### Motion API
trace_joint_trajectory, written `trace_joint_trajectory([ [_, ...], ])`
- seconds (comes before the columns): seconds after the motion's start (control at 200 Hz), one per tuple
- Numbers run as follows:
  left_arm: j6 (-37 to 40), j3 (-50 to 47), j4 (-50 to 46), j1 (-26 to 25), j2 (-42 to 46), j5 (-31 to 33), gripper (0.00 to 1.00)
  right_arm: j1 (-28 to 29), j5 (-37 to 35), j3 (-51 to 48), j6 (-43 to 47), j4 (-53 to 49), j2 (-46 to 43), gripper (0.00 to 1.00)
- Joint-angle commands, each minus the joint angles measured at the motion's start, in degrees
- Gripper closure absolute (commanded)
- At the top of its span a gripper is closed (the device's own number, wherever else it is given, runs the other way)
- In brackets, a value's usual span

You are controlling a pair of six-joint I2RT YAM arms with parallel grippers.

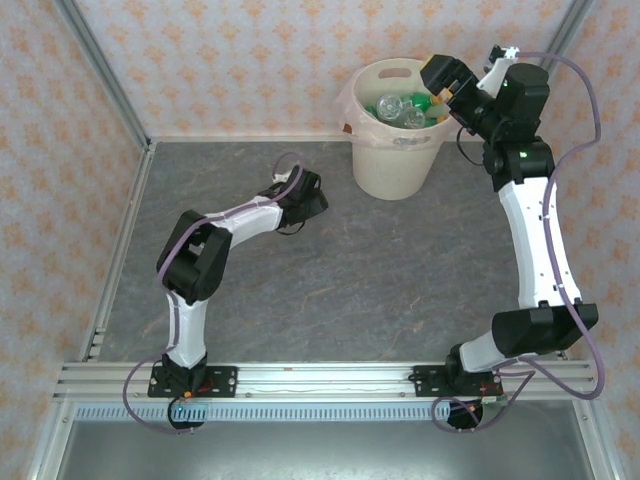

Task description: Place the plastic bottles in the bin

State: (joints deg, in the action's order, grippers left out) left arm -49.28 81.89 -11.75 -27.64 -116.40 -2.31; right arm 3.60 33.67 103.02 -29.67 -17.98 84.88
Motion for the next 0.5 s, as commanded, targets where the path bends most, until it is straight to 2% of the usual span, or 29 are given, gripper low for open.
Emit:
trace_joint_trajectory([
  [0.0,-0.45,4.01,0.68,0.3,-2.73,-0.9,0.32,0.33,0.52,-0.88,2.42,0.93,-2.69,0.0],
  [0.496,-1.22,11.67,0.39,1.27,-11.32,-1.83,0.39,0.78,0.45,-1.66,2.95,1.01,-3.12,0.0],
])
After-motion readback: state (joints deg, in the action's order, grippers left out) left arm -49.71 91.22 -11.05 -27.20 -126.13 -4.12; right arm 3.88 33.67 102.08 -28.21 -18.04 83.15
